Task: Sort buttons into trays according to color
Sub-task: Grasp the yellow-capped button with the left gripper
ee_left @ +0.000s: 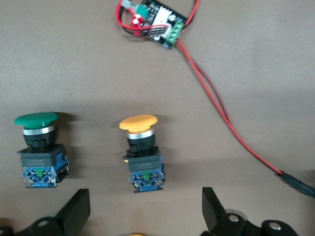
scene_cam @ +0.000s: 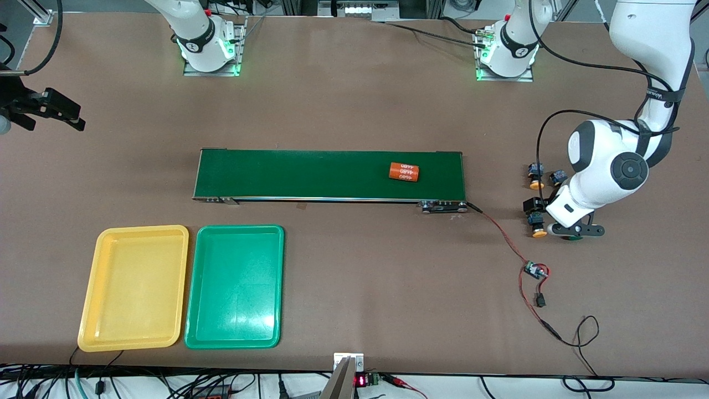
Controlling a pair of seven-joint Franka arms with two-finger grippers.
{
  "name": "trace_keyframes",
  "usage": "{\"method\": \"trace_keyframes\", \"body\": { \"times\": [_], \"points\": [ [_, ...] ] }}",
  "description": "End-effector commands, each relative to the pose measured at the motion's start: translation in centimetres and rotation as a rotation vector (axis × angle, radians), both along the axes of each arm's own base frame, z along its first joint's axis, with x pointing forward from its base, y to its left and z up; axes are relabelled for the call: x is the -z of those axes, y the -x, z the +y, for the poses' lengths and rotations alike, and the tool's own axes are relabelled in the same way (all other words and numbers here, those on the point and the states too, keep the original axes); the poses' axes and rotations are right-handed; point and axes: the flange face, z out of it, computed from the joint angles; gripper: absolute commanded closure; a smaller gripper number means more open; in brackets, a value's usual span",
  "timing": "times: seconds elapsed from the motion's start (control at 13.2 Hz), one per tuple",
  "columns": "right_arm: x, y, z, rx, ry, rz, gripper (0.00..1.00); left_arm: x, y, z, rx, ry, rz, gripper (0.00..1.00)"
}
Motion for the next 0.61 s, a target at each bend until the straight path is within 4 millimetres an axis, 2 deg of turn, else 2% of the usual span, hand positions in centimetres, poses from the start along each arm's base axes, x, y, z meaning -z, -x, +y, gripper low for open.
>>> {"method": "trace_keyframes", "body": {
  "times": [0.0,0.38,0.53],
  "points": [
    [-0.3,0.3,-0.1,0.004,-0.011,-0.013,0.0,2.5,-0.1,0.0,-0.024,0.007,-0.015,0.0],
    [-0.3,0.3,-0.1,0.003,-0.011,-0.011,0.0,4.8,-0.4,0.2,-0.039,0.014,-0.058,0.02],
    [-0.3,0.3,-0.1,0.004,-0.011,-0.011,0.0,5.1,-0.6,0.5,-0.049,0.016,-0.071,0.18]
  ]
}}
